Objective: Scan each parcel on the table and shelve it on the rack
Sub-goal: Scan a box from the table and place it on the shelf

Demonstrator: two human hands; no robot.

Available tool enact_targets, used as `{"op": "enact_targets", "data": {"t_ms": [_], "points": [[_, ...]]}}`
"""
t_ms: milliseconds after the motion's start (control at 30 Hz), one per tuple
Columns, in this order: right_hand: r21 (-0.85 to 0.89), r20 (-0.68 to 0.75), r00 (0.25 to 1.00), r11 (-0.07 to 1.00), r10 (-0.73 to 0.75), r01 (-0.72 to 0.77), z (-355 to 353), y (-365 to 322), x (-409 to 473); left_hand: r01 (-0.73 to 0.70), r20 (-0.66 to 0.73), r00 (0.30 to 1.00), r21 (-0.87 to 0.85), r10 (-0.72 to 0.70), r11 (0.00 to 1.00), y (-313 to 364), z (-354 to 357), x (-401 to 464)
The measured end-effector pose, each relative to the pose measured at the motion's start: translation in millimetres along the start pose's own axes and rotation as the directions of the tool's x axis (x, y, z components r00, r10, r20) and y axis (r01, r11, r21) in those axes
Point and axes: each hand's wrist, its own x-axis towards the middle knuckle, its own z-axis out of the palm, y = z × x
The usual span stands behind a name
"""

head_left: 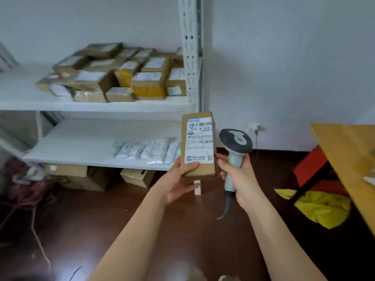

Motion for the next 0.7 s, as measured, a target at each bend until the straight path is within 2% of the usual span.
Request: {"op": "enact_targets", "data": {"t_ms": [133, 267, 533, 700], "points": [[-0.098, 0.18, 0.983, 0.995, 0.039, -0.021, 125, 20, -2, -0.088, -0.231, 0.971, -0.149, 0.052, 0.985, 47, -112, -48], [-0.204, 0.305, 0.95, 0.979, 0.06, 0.004, 219, 25, 9, -0.231, -0.422, 0.901, -0.275, 0.098, 0.933, 79, -190, -72], [-0.164, 0.413, 0.911, 0.982, -0.012, 0.088, 359, 31, 56, -0.42, -0.599, 0.8, -0.504, 0.046, 0.755, 136, -306, -67], [-0.149, 0.513, 0.858, 0.983, -0.014, 0.105, 454, 25, 116, -0.529, -0.706, 0.708, -0.492, 0.039, 0.691, 207, -383, -44]]}}
